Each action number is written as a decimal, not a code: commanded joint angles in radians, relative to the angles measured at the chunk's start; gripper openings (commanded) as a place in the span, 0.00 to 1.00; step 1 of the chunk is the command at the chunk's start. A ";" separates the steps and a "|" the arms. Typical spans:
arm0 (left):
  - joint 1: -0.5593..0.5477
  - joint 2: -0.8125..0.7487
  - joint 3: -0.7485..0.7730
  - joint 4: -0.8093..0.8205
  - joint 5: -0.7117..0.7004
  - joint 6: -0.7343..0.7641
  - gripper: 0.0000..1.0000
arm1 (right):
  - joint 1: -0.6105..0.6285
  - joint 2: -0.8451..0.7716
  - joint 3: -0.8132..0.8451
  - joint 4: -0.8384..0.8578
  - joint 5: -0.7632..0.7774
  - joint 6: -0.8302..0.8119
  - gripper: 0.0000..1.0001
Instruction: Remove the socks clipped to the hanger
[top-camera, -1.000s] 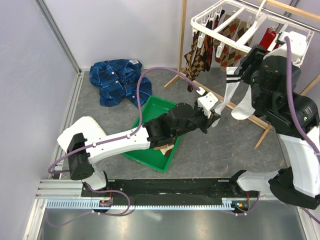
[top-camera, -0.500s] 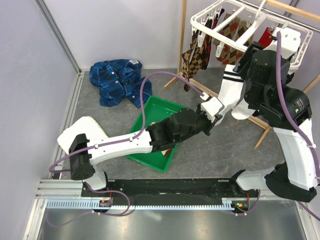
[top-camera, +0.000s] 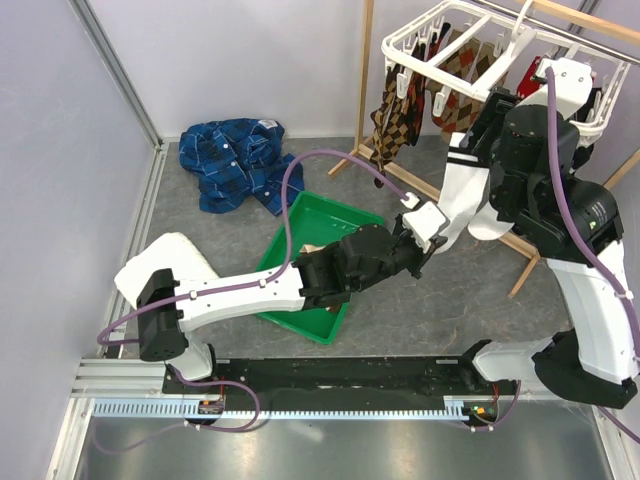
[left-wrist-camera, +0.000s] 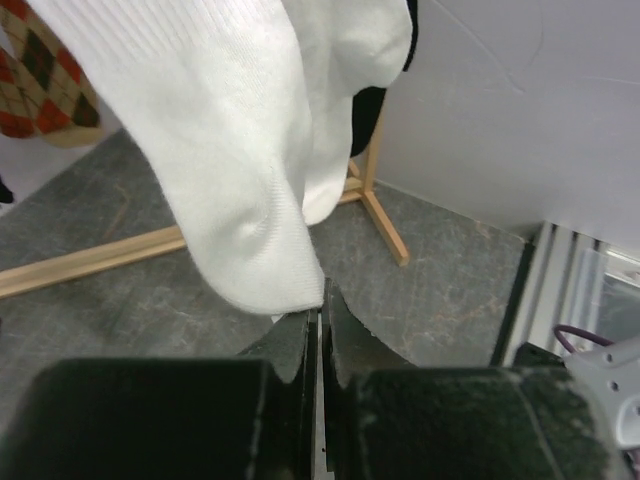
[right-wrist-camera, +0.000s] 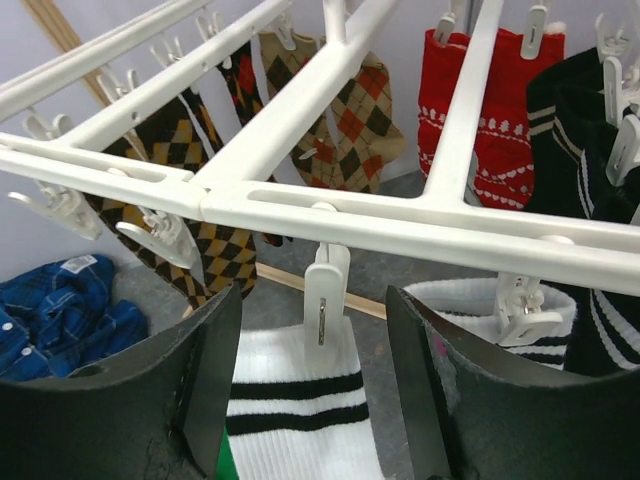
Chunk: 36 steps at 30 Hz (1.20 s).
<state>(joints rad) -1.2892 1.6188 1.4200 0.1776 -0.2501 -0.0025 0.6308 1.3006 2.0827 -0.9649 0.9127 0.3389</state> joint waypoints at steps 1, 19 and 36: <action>0.056 -0.086 -0.012 -0.003 0.133 -0.147 0.02 | -0.002 -0.060 -0.006 0.087 -0.073 -0.040 0.67; 0.300 -0.080 0.048 -0.066 0.656 -0.500 0.02 | -0.022 -0.132 -0.179 0.253 -0.442 -0.155 0.74; 0.381 -0.079 0.056 -0.144 0.762 -0.557 0.02 | -0.181 -0.121 -0.150 0.155 -0.584 -0.092 0.77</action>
<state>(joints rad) -0.9249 1.5379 1.4277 0.0448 0.4587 -0.5137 0.4911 1.2083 1.9381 -0.7937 0.3538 0.2276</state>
